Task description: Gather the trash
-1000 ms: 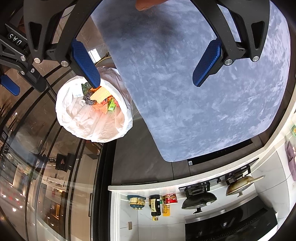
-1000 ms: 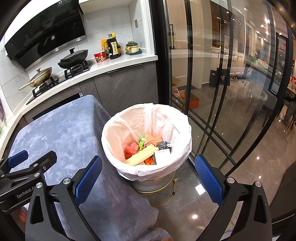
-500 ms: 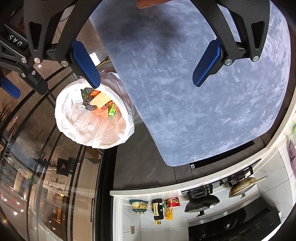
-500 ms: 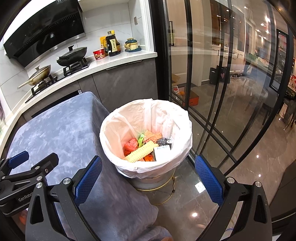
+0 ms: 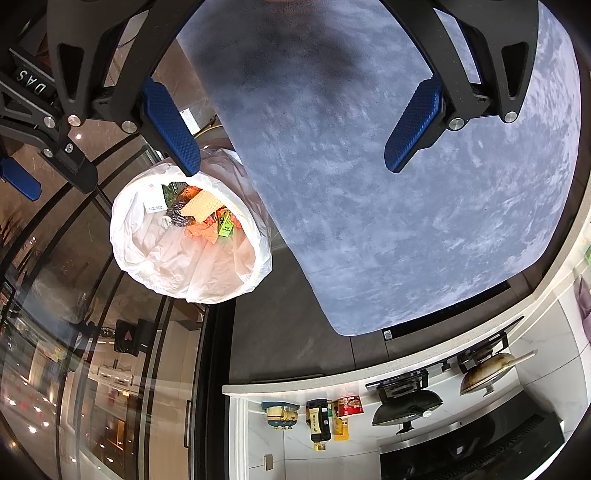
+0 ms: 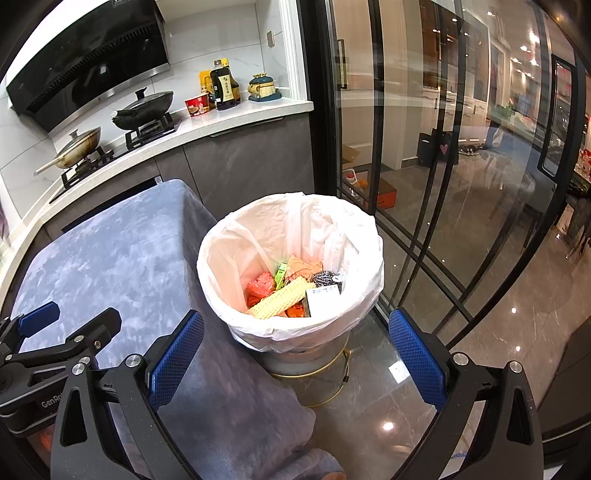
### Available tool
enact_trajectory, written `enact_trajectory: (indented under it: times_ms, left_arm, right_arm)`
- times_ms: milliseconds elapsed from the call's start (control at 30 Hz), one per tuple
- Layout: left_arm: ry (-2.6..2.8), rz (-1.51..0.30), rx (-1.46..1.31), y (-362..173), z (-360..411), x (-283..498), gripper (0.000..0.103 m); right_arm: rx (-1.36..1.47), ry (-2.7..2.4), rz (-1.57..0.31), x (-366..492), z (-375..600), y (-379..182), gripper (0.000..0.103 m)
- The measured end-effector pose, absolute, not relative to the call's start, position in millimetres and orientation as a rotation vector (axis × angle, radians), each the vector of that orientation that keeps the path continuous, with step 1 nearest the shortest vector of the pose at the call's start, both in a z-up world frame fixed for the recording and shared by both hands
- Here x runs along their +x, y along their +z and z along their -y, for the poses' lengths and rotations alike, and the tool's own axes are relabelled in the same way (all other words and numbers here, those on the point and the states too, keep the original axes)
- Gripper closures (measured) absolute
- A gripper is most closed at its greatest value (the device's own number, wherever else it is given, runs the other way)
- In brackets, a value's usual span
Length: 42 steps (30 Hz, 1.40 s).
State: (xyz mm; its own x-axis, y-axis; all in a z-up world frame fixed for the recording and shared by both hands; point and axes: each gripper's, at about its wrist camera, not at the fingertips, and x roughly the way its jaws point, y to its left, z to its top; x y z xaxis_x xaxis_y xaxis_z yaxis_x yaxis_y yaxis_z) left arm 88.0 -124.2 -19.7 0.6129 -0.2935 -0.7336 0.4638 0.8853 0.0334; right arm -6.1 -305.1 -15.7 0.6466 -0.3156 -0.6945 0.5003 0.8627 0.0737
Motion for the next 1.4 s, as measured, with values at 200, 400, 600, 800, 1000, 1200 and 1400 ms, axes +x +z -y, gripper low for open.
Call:
enact_trajectory:
  times_ms: [200, 400, 600, 800, 1000, 1200, 1400]
  left_arm:
    - [-0.434, -0.806, 0.230, -22.1, 124.7, 88.3, 0.008]
    - [-0.436, -0.807, 0.233, -23.1, 124.6, 88.1, 0.008]
    - [-0.435, -0.809, 0.235, -24.3, 123.7, 87.7, 0.008]
    - [-0.434, -0.811, 0.237, -25.7, 121.8, 87.7, 0.008]
    - [-0.433, -0.813, 0.237, -26.3, 121.0, 87.3, 0.008]
    - [-0.432, -0.811, 0.238, -26.4, 120.4, 87.3, 0.008]
    - [-0.433, -0.812, 0.236, -26.6, 118.6, 87.7, 0.008]
  right_arm:
    - [0.269, -0.474, -0.739, -7.5, 304.6, -20.6, 0.006]
    - [0.270, -0.474, -0.738, -8.2, 304.8, -21.8, 0.006]
    - [0.270, -0.474, -0.739, -8.0, 304.8, -22.3, 0.006]
    - [0.270, -0.477, -0.739, -8.5, 304.9, -24.2, 0.006]
    - [0.269, -0.476, -0.739, -8.4, 305.1, -23.6, 0.006]
    - [0.270, -0.476, -0.738, -8.2, 305.0, -24.3, 0.006]
    - [0.269, -0.476, -0.739, -8.2, 305.3, -23.5, 0.006]
